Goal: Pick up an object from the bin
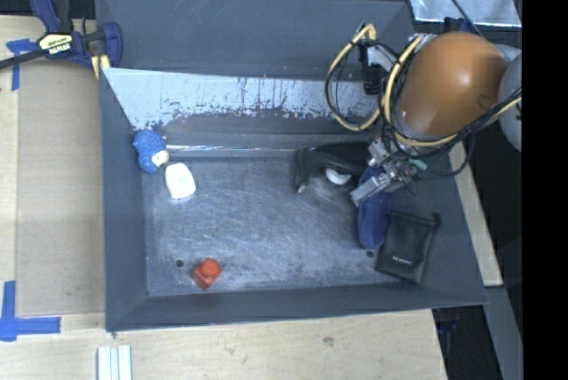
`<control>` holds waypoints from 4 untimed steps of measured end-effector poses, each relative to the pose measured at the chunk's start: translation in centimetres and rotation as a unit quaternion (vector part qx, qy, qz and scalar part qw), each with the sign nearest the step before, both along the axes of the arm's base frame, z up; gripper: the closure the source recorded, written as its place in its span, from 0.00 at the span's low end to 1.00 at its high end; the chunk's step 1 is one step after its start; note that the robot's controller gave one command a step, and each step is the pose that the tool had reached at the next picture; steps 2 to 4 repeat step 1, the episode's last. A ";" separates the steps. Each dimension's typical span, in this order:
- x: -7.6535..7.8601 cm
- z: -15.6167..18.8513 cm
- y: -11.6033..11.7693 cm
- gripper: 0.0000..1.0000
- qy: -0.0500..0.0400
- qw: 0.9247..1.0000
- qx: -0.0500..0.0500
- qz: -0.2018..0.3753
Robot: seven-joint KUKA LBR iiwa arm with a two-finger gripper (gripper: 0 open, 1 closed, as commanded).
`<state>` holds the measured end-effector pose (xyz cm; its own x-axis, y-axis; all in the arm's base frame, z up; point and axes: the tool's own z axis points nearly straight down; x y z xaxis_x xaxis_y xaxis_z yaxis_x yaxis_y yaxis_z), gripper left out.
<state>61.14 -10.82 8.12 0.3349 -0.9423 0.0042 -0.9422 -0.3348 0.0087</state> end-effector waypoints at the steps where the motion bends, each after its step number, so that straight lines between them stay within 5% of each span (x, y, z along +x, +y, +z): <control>1: -2.4 16.2 1.3 1.00 -0.007 0.999 0.003 0.052; 4: -2.4 16.2 1.3 1.00 -0.007 0.999 0.003 0.052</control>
Offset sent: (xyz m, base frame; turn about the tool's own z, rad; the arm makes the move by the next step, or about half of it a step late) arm -0.0256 0.0131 0.1565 -0.1064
